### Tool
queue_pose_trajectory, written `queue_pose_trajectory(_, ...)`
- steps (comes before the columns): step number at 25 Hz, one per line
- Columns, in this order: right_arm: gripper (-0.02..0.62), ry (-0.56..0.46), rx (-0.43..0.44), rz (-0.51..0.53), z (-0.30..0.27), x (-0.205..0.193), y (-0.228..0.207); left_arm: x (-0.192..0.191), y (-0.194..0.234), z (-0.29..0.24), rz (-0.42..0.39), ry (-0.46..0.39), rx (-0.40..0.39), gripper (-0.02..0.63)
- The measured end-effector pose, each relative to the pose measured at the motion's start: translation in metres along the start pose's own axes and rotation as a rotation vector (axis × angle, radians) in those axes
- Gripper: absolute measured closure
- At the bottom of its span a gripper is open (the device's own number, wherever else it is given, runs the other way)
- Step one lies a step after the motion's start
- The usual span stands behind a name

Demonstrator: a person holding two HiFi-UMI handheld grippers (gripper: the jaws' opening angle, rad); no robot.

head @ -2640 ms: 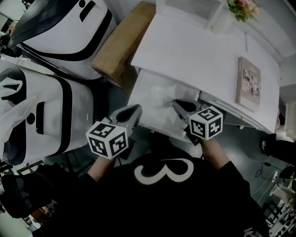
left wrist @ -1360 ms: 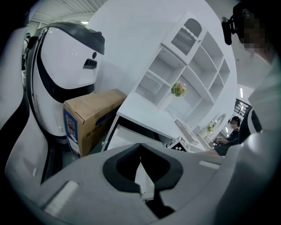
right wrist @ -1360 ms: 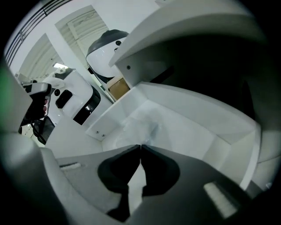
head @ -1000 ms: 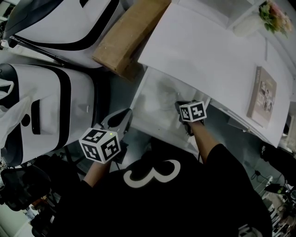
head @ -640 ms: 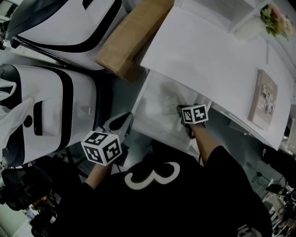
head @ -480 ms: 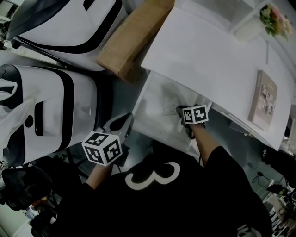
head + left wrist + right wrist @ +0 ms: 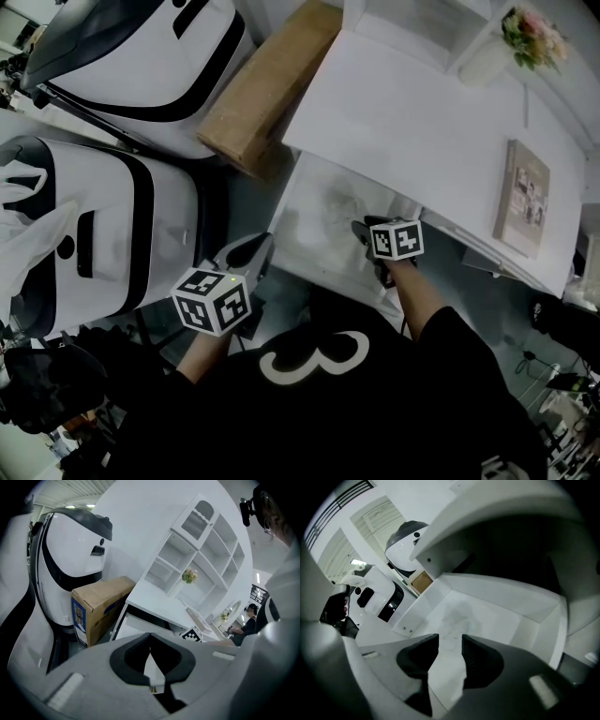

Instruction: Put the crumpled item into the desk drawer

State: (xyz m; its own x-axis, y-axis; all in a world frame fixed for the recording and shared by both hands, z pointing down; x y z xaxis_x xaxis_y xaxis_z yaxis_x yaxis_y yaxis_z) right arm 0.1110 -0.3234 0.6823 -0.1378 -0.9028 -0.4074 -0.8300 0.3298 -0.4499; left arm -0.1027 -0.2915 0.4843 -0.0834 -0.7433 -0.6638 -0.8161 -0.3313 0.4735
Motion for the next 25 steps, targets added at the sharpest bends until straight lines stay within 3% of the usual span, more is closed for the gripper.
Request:
queue_pose_trajectory(4, 0.438, -0.083, 0.017, 0.036, 0.035, 0.008, 0.019, 0.002, -0.013, 0.008, -0.023, -0.020, -0.026, 0.597)
queue_pose_trajectory(9, 0.452, -0.237, 0.131, 0.082, 0.090, 0.019, 0.063, 0.002, -0.034, 0.018, -0.051, -0.047, -0.065, 0.597)
queue_pose_trajectory(14, 0.501, -0.398, 0.146, 0.177, 0.159, 0.032, 0.106, 0.006, -0.064, 0.027, -0.101, -0.072, -0.128, 0.597)
queue_pose_trajectory(25, 0.592, -0.630, 0.154, 0.340, 0.264, 0.028, 0.186, 0.013, -0.109, 0.071, -0.200, -0.149, -0.221, 0.597)
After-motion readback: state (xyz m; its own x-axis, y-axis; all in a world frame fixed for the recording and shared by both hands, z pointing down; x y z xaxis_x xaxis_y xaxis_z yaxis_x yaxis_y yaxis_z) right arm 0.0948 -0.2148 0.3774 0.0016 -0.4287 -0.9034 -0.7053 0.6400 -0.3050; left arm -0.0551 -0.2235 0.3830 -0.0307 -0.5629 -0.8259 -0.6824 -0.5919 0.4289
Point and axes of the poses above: the fingertips, and each gripper's own axes: z backward along the fingers, y to its left, x out of its top, the point moved 2 cm from there along z, backward along the fingers
